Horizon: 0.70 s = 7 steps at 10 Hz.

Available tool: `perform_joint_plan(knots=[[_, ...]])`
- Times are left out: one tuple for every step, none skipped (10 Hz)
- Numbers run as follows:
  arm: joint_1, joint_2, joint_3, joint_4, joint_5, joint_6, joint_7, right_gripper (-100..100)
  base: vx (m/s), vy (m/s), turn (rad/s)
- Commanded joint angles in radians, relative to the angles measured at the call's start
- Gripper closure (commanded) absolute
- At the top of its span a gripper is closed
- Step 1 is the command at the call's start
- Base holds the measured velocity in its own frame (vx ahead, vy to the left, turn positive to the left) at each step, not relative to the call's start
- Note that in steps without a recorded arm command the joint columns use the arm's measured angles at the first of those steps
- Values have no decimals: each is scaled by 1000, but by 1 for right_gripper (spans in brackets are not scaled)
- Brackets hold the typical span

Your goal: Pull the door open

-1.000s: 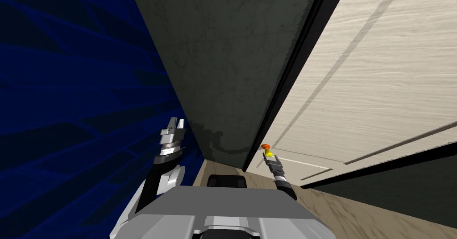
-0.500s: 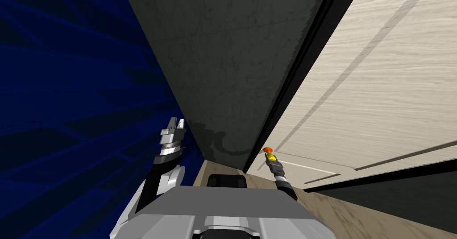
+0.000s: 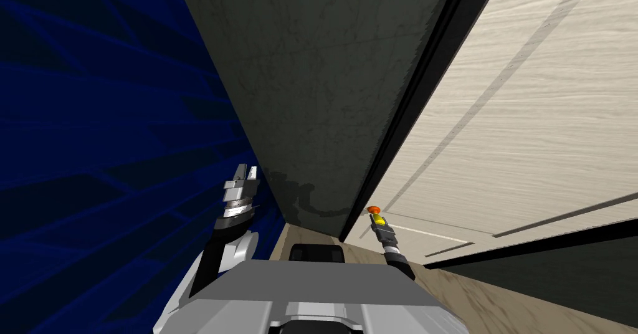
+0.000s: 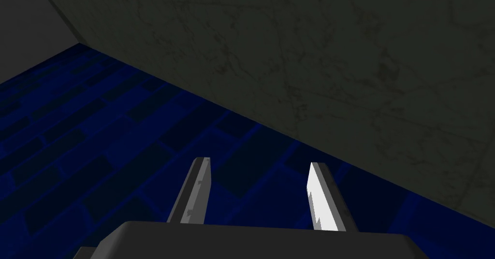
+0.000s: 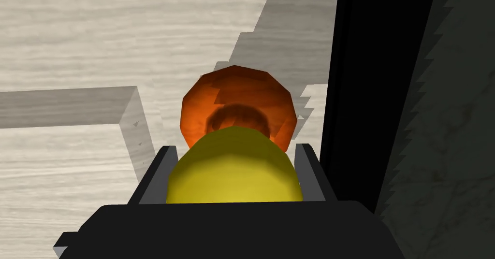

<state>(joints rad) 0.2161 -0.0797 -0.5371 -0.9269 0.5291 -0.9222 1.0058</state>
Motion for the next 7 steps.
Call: perform_joint_plan(knots=[[-1,-1,5,1,-9,-2,-30,100,-25,-10,28],[-2,-3,9,2,-18,-1,-55,100,-28,-13,32],[-4,-5,15,3,-28,0,-85,100,-31,-10,39],[-5,-7,20,4,-38,0,-113,100,-39,-7,39],[-6,-9,26,5,-49,1,-141,100,-44,-10,41],[-8,-12,32,7,-61,2,-170,100,-48,-18,44],[-8,-12,32,7,-61,2,-180,100,-27,-11,21]])
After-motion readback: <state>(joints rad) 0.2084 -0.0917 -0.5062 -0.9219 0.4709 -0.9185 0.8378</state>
